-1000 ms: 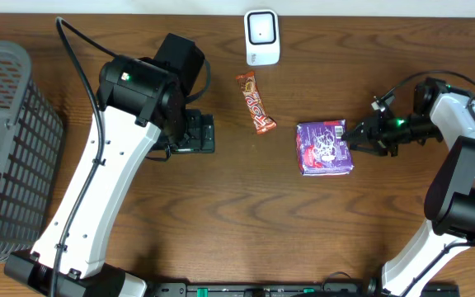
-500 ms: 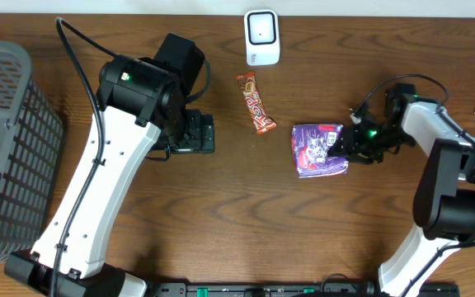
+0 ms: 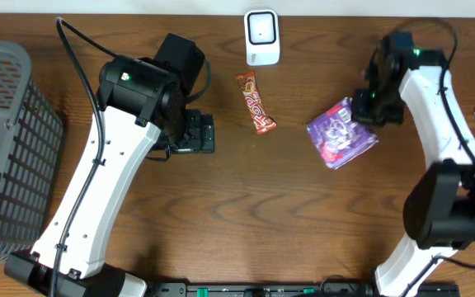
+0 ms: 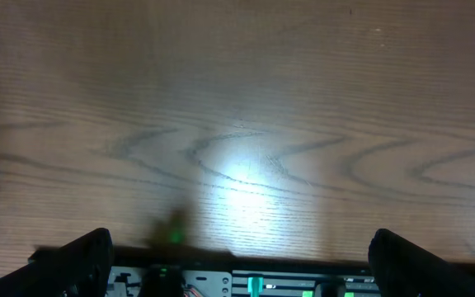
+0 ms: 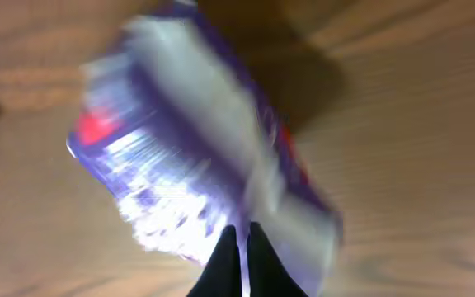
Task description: Scan the item barcode
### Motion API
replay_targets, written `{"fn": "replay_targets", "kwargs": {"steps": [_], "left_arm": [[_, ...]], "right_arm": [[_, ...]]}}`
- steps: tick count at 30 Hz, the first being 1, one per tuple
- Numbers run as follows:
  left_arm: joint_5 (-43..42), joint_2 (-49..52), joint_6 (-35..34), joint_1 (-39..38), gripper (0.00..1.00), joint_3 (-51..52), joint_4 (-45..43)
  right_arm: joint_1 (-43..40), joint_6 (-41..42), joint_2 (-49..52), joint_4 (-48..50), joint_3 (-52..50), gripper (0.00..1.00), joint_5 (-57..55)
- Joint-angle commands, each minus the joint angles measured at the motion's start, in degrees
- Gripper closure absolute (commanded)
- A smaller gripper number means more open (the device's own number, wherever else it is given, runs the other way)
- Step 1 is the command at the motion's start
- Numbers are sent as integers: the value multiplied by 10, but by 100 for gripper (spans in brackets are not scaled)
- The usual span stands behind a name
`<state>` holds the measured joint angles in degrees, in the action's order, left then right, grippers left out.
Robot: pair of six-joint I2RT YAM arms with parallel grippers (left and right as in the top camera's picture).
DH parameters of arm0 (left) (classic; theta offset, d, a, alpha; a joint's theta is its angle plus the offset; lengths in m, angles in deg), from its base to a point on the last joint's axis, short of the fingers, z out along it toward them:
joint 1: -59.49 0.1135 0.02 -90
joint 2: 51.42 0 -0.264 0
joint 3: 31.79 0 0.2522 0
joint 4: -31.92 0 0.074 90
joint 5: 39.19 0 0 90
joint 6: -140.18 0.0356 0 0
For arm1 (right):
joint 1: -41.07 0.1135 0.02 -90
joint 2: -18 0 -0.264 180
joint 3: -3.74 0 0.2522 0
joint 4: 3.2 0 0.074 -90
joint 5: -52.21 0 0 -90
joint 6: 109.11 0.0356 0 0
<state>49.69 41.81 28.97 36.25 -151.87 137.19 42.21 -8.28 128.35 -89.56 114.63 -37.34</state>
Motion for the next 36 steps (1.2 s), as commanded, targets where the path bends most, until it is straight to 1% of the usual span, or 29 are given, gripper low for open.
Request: {"fn": "replay_targets", "kwargs": {"steps": [1, 3, 6, 7, 8, 9, 10, 12, 14, 15, 17, 18, 22, 24, 27, 31, 36], "left_arm": [[3, 1, -5, 3, 2, 1, 3], [3, 1, -5, 3, 2, 1, 3], [3, 1, -5, 3, 2, 1, 3], [3, 1, -5, 3, 2, 1, 3], [3, 1, -5, 3, 2, 1, 3], [3, 1, -5, 3, 2, 1, 3], [3, 1, -5, 3, 2, 1, 3], [3, 1, -5, 3, 2, 1, 3], [3, 1, -5, 3, 2, 1, 3], [3, 1, -5, 3, 2, 1, 3], [3, 1, -5, 3, 2, 1, 3], [3, 1, -5, 3, 2, 1, 3], [3, 1, -5, 3, 2, 1, 3], [3, 1, -5, 3, 2, 1, 3], [3, 1, -5, 3, 2, 1, 3], [3, 1, -5, 3, 2, 1, 3], [3, 1, -5, 3, 2, 1, 3]], "right_arm": [[55, 53, -20, -22, 28, 99, -205], [86, 61, -19, -22, 18, 99, -245], [119, 65, -19, -18, 0, 99, -252], [125, 65, -19, -15, -5, 93, -245], [127, 65, -19, -14, -8, 84, -237], [127, 62, -19, -13, -12, 65, -220], [127, 35, -19, -4, -20, 51, -165], [129, 18, -19, 7, -35, 43, -130], [138, 19, -19, 28, -72, 38, -150], [147, 30, -19, 49, -103, 35, -188], [165, 26, -19, 80, -146, 31, -221], [173, 23, -19, 87, -157, 29, -233], [218, 29, -19, 143, -209, 18, -343], [223, 40, -19, 165, -217, 17, -360], [219, 39, -19, 184, -224, 21, -377], [203, 39, -19, 223, -247, 28, -377], [206, 17, -15, 295, -302, 28, -374]]}}
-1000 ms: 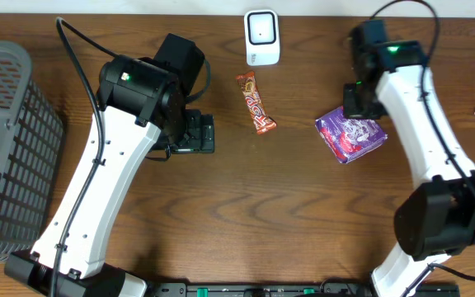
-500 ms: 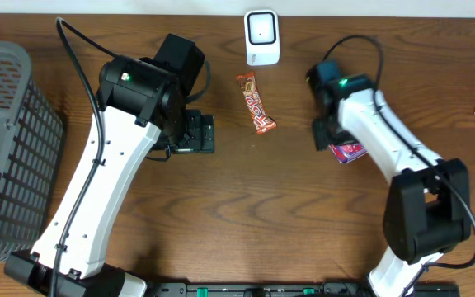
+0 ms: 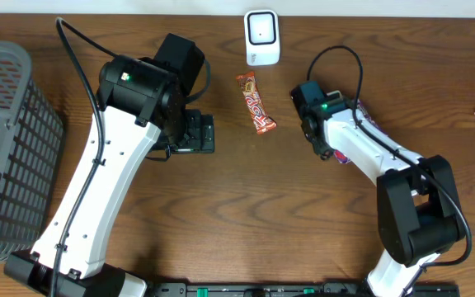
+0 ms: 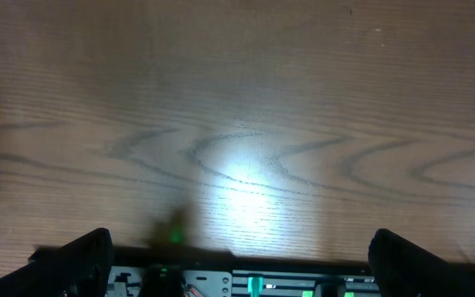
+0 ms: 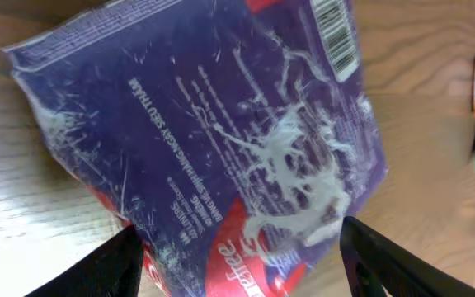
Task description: Scan the item barcode
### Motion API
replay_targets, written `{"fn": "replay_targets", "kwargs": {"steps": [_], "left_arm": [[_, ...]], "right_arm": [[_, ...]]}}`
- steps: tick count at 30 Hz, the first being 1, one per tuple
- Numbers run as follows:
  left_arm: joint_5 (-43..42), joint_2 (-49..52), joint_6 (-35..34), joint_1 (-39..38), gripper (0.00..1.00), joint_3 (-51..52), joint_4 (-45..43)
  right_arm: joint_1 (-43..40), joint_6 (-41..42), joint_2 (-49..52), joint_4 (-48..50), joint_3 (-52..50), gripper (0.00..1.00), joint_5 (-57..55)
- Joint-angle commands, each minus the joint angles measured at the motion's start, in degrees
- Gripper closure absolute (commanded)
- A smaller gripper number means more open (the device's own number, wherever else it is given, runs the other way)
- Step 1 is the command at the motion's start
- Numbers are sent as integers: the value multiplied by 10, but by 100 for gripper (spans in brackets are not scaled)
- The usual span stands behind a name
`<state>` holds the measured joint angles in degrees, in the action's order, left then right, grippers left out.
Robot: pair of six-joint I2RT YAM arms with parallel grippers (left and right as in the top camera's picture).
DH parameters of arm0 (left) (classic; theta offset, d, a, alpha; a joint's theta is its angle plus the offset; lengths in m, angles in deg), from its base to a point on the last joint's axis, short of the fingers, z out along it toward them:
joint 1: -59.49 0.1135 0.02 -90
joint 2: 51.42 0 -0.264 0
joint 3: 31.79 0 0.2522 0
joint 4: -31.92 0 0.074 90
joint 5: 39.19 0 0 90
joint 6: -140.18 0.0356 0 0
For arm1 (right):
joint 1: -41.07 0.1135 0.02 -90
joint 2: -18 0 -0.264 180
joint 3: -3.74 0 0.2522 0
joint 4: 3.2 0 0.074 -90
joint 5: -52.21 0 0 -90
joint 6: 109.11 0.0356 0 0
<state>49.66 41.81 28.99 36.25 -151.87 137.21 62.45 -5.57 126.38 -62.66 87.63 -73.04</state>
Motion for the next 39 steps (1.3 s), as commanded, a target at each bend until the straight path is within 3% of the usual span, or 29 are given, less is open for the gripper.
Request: {"fn": "replay_targets", "kwargs": {"steps": [1, 5, 7, 10, 13, 14, 16, 19, 25, 29, 33, 39], "left_arm": [[3, 1, -5, 3, 2, 1, 3], [3, 1, -5, 3, 2, 1, 3], [3, 1, -5, 3, 2, 1, 3], [3, 1, -5, 3, 2, 1, 3], [3, 1, -5, 3, 2, 1, 3], [3, 1, -5, 3, 2, 1, 3], [3, 1, -5, 3, 2, 1, 3], [3, 1, -5, 3, 2, 1, 3], [3, 1, -5, 3, 2, 1, 3], [3, 1, -5, 3, 2, 1, 3], [3, 1, -5, 3, 2, 1, 3], [3, 1, -5, 3, 2, 1, 3]], "right_arm": [[4, -10, 4, 35, -40, 28, -16], [3, -9, 5, 66, -69, 37, 33], [3, -7, 3, 65, -67, 48, 56], [2, 2, -4, 54, -49, 78, 80], [-4, 19, -17, 20, -4, 88, 110], [-11, 19, -22, 1, 26, 88, 142], [-30, 13, -31, -36, 82, 99, 236], [-89, -21, -32, -67, 143, 99, 488], [-236, -79, -25, -58, 106, 99, 875], [-318, -78, -23, -44, 55, 99, 887], [-385, -103, -23, -49, 22, 99, 791], [-375, -144, -48, -77, 41, 68, 760]]}}
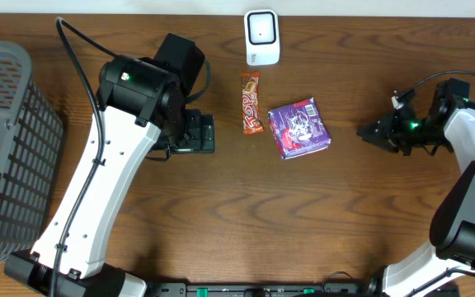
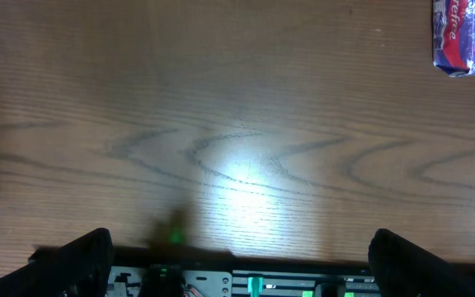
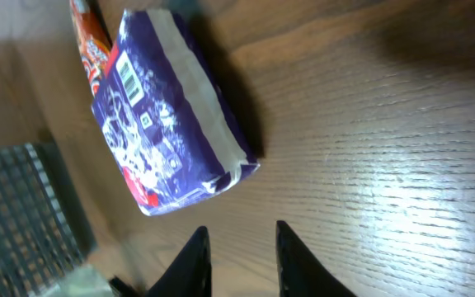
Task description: Scan the item barcode
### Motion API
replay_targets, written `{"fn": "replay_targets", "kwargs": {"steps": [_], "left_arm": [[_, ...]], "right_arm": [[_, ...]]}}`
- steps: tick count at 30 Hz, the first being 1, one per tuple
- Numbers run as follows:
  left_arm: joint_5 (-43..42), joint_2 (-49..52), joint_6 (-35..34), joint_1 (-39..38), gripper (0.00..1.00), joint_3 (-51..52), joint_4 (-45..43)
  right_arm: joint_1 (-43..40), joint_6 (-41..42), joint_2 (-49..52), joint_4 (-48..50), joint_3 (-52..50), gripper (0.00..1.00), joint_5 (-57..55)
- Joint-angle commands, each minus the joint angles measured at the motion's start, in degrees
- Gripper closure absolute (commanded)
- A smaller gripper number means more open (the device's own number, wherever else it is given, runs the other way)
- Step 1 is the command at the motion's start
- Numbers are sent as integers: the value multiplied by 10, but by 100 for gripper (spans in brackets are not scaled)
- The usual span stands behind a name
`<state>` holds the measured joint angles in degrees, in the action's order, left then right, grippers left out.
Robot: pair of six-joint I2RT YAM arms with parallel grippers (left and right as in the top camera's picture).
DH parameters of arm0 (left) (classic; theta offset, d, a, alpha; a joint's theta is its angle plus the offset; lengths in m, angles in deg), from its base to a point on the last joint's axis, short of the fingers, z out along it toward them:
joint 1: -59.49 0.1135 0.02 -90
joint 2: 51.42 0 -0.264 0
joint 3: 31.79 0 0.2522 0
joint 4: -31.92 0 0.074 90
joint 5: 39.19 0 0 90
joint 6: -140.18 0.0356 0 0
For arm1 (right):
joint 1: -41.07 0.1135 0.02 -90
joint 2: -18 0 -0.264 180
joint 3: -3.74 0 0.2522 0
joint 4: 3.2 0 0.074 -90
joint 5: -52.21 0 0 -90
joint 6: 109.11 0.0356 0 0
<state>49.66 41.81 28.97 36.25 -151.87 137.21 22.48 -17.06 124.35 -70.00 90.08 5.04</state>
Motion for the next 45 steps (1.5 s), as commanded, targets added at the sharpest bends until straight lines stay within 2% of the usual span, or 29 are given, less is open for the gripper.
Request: {"fn": "replay_targets", "kwargs": {"steps": [1, 3, 5, 6, 8, 9, 10, 15, 19, 24, 28, 34, 35, 36, 37, 38, 39, 41, 44, 45], "left_arm": [[3, 1, -5, 3, 2, 1, 3], [3, 1, -5, 3, 2, 1, 3], [3, 1, -5, 3, 2, 1, 3], [3, 1, -5, 3, 2, 1, 3], [3, 1, -5, 3, 2, 1, 3], [3, 1, -5, 3, 2, 1, 3], [3, 1, -5, 3, 2, 1, 3], [3, 1, -5, 3, 2, 1, 3], [3, 1, -5, 3, 2, 1, 3], [3, 1, -5, 3, 2, 1, 3], [3, 1, -5, 3, 2, 1, 3], [3, 1, -5, 3, 2, 1, 3], [3, 1, -5, 3, 2, 1, 3], [3, 1, -5, 3, 2, 1, 3], [3, 1, -5, 3, 2, 1, 3], [3, 1, -5, 3, 2, 1, 3], [3, 1, -5, 3, 2, 1, 3], [3, 1, -5, 3, 2, 1, 3], [3, 1, -5, 3, 2, 1, 3], [3, 1, -5, 3, 2, 1, 3]], "right_arm": [[34, -26, -35, -4, 21, 65, -34], [78, -1, -62, -3, 36, 52, -108], [149, 26, -96, 0, 52, 37, -228], [182, 29, -108, 8, 55, 34, -264], [244, 28, -122, 36, 55, 22, -315], [283, 27, -123, 57, 55, 3, -329], [318, 19, -122, 81, 54, 1, -338], [428, -41, -86, 142, 52, 1, -382], [462, 40, -42, 144, 52, 1, -539], [484, 43, 27, 149, 52, 1, -565], [517, 48, 76, 148, 52, 1, -641], [541, 127, 141, 118, 52, 1, -757], [541, 139, 150, 112, 52, 2, -766], [541, 148, 155, 107, 52, 9, -771], [539, 162, 159, 100, 52, 24, -770], [537, 169, 159, 97, 53, 46, -767], [537, 175, 156, 94, 54, 58, -763], [535, 176, 147, 88, 60, 67, -752], [526, 169, 112, 65, 90, 99, -708], [514, 142, 92, 53, 110, 99, -655]]}}
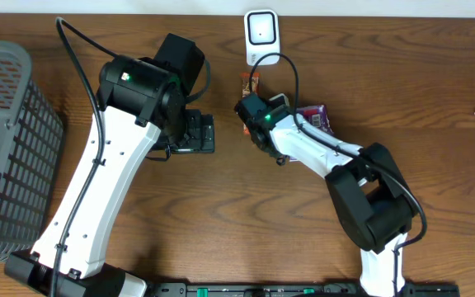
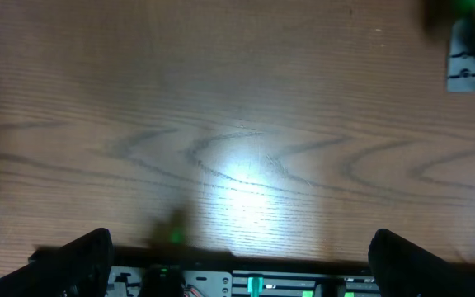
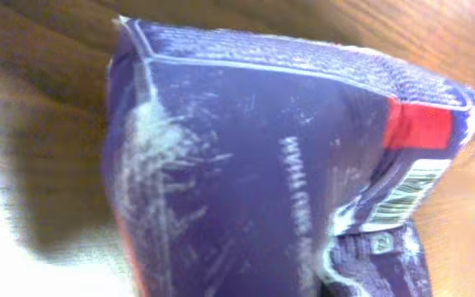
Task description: Scan the item barcode
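The purple pack [image 3: 246, 165] fills the right wrist view, tilted, with its white barcode [image 3: 409, 194] at the right edge. From overhead only a strip of the pack [image 1: 313, 114] shows behind the right arm. My right gripper [image 1: 258, 115] lies across it, close to the red candy bar [image 1: 248, 80], and its fingers are hidden. The white scanner [image 1: 262, 37] stands at the far edge. My left gripper [image 1: 195, 132] hovers left of the bar, open and empty [image 2: 237, 264] over bare wood.
A grey mesh basket [image 1: 7, 140] stands at the left edge. A small orange packet lies at the far right. The right arm [image 2: 468, 49] shows blurred at the upper right of the left wrist view.
My right arm has moved from the far right of the table to the middle, over the purple pack. The pack now sits slightly further back and tilted. The left arm has not moved.
The right gripper was shut at the pack's edge on the right side. Then it stood open over the pack nearer the middle. Then the pack lay beside the candy bar while the arm was far right. Now the arm is back on the pack.
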### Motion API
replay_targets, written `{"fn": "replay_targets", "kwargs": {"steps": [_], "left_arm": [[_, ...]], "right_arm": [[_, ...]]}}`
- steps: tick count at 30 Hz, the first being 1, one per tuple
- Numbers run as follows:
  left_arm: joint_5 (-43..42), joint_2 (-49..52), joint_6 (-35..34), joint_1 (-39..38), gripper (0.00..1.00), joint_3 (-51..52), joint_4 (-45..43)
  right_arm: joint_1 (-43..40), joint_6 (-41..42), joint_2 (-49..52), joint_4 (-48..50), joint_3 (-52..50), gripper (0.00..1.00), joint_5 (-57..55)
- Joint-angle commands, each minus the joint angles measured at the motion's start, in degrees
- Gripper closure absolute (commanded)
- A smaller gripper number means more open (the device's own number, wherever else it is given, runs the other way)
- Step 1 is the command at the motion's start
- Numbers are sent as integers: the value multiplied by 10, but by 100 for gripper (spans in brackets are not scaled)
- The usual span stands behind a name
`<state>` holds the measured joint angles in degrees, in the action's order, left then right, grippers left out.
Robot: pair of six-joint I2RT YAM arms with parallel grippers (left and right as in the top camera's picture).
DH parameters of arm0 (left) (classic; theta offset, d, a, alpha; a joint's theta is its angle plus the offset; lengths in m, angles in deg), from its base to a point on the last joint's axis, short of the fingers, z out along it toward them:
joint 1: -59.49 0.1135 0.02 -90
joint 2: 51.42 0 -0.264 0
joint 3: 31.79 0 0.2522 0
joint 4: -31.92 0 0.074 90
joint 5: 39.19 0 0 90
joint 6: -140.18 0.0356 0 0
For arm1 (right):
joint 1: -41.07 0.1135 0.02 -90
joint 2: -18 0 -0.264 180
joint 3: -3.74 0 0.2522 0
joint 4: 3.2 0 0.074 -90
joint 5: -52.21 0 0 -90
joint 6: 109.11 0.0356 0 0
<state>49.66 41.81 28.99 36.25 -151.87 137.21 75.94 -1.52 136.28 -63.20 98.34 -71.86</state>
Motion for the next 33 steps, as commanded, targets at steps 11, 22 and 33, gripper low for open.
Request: {"fn": "replay_targets", "kwargs": {"steps": [11, 22, 33], "left_arm": [[3, 1, -5, 3, 2, 1, 3], [3, 1, -5, 3, 2, 1, 3], [3, 1, -5, 3, 2, 1, 3]], "right_arm": [[-234, -167, -111, -73, 62, 99, 768], [-417, -226, -82, -30, -74, 95, 1031], [-538, -180, -82, -56, -105, 45, 729]]}}
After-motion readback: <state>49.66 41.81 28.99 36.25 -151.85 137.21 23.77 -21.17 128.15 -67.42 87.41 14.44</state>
